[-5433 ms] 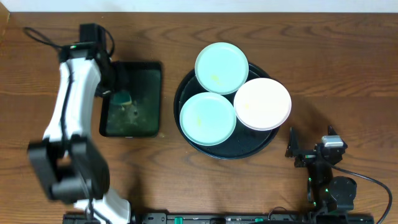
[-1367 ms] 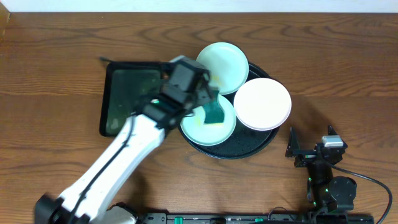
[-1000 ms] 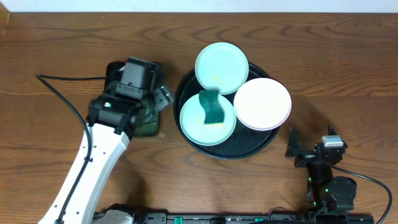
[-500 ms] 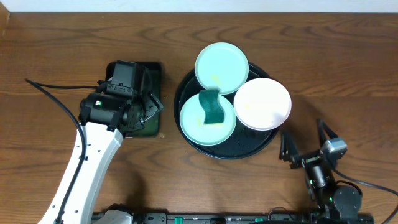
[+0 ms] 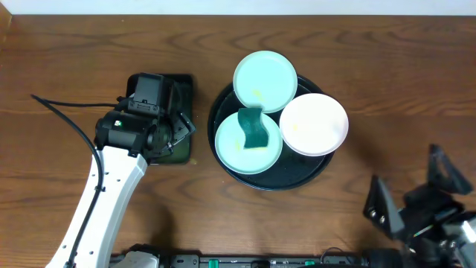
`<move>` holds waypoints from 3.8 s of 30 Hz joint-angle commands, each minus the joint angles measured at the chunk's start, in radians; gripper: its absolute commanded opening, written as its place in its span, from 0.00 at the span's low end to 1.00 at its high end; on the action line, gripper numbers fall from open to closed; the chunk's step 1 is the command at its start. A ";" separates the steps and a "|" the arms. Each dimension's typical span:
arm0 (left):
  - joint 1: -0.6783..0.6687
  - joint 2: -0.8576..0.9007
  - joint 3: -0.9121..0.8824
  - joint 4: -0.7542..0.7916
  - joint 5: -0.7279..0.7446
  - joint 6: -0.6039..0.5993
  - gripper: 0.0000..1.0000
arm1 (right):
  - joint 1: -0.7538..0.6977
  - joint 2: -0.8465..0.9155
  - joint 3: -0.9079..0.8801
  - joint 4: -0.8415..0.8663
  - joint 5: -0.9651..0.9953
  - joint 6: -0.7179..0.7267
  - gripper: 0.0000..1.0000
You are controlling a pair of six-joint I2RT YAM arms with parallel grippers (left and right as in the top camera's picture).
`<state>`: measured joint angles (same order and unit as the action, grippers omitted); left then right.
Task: Clean dirty plates on tray and stack at the side
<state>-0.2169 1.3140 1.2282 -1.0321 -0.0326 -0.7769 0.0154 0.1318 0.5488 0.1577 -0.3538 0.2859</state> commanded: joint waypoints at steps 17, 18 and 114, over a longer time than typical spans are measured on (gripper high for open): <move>0.005 0.005 -0.003 -0.004 -0.013 0.018 0.83 | 0.019 1.106 1.089 -1.244 -0.485 -0.266 0.64; 0.005 0.005 -0.003 -0.004 -0.013 0.018 0.83 | 0.034 1.130 1.092 -1.257 -0.390 -0.232 0.71; -0.209 0.357 -0.003 0.307 0.402 0.257 0.66 | 0.421 2.014 0.956 -1.024 0.109 -0.368 0.02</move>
<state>-0.3992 1.6287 1.2251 -0.7513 0.3313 -0.5484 0.4259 2.1361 1.5265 -0.8509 -0.2317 -0.0837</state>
